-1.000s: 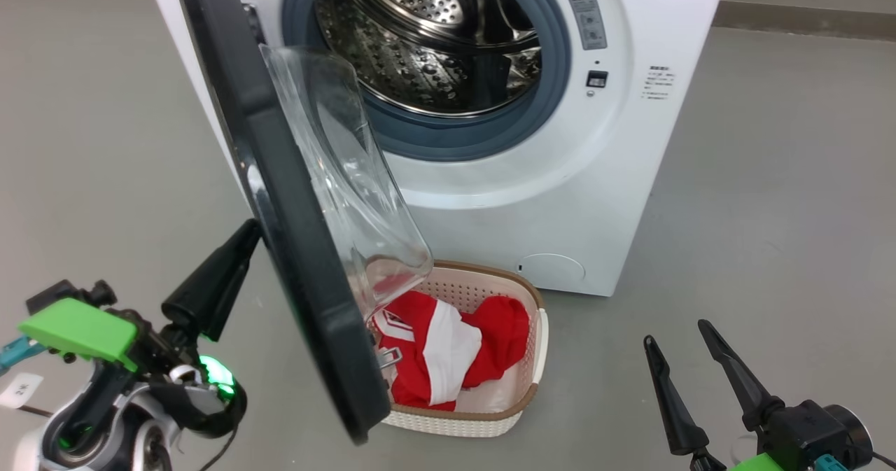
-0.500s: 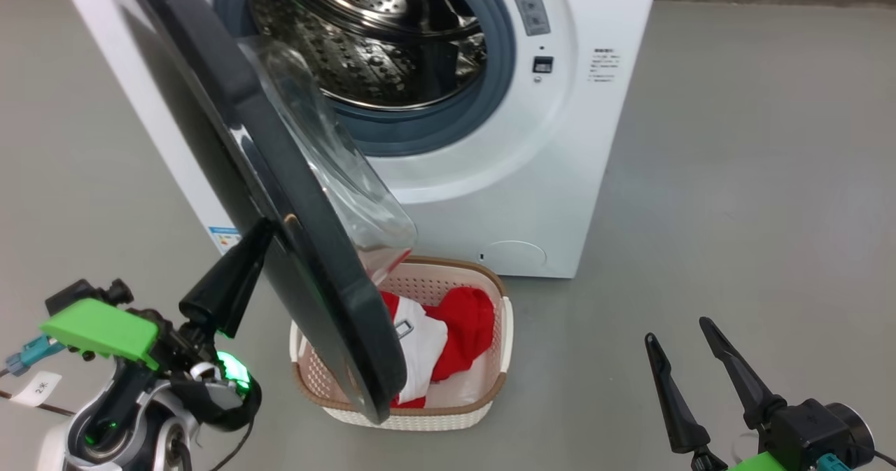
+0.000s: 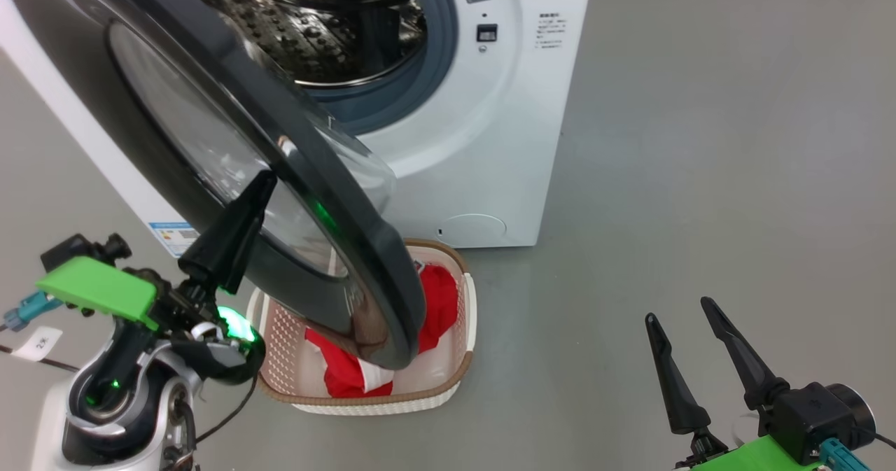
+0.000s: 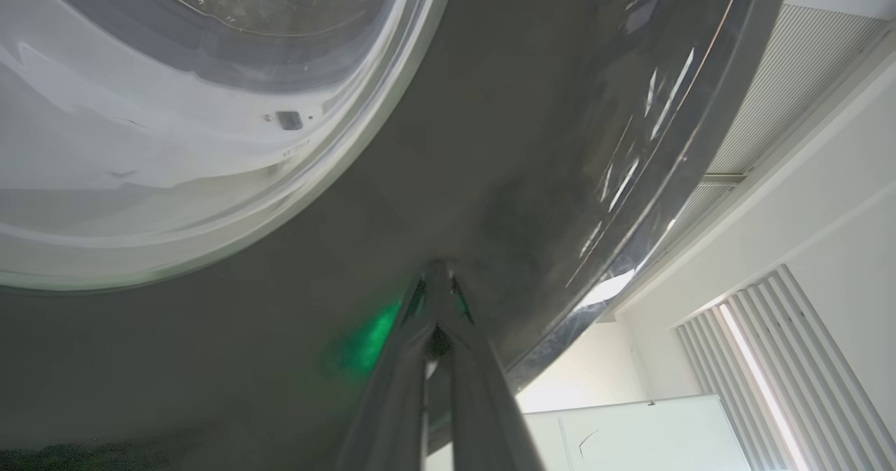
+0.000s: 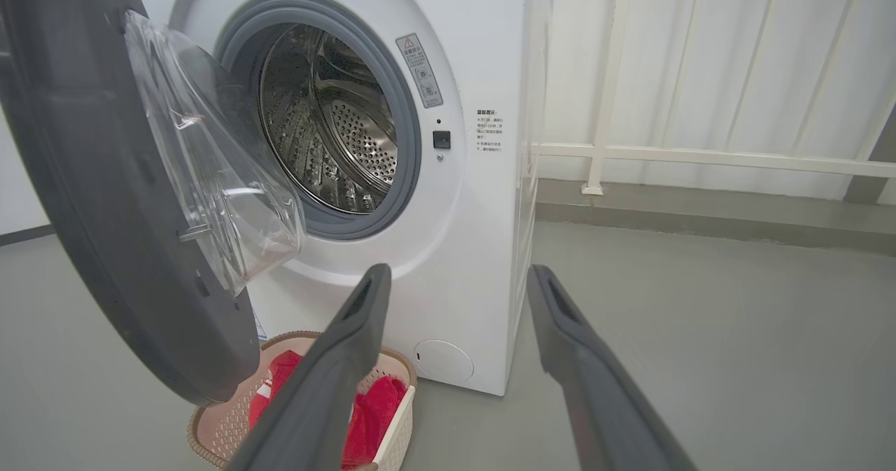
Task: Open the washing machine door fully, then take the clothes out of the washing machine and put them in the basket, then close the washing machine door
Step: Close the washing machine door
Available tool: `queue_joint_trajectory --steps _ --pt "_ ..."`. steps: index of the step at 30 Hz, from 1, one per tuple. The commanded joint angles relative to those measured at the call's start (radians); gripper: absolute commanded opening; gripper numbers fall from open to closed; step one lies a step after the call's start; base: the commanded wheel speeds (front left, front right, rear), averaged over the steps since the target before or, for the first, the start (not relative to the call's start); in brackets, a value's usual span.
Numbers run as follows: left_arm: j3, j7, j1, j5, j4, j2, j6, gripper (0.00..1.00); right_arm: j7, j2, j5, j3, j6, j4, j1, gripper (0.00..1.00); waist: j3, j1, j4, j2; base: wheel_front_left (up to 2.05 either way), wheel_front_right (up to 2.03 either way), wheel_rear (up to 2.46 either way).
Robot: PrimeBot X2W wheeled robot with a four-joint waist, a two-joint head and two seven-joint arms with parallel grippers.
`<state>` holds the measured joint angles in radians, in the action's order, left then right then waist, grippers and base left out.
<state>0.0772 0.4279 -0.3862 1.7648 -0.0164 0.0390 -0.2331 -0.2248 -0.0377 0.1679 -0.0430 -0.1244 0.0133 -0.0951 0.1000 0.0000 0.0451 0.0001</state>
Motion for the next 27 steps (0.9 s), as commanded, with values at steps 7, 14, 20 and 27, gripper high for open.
queue_joint_trajectory --steps 7,14,20,27 --pt "0.013 -0.002 -0.082 0.021 0.001 0.011 0.023 0.0 -0.012 -0.013 0.002 -0.022 -0.006 0.026 0.056 1.0 0.045 0.0 -0.043 -0.0001 0.0 0.0 0.0" --pt "0.011 -0.008 -0.146 0.008 -0.026 0.013 0.036 0.0 -0.015 -0.013 -0.001 -0.018 -0.006 0.03 0.076 1.0 0.089 0.0 -0.067 -0.0001 0.0 0.0 0.0" --pt "0.009 -0.021 -0.224 0.0 -0.074 0.014 0.053 0.0 -0.018 -0.013 -0.003 -0.018 -0.006 0.031 0.092 1.0 0.126 0.0 -0.082 -0.0001 0.0 0.0 0.0" --pt "0.001 -0.038 -0.297 -0.012 -0.145 0.014 0.082 0.0 -0.021 -0.013 -0.004 -0.023 -0.006 0.03 0.109 1.0 0.159 0.0 -0.101 -0.0001 0.0 0.0 0.0"
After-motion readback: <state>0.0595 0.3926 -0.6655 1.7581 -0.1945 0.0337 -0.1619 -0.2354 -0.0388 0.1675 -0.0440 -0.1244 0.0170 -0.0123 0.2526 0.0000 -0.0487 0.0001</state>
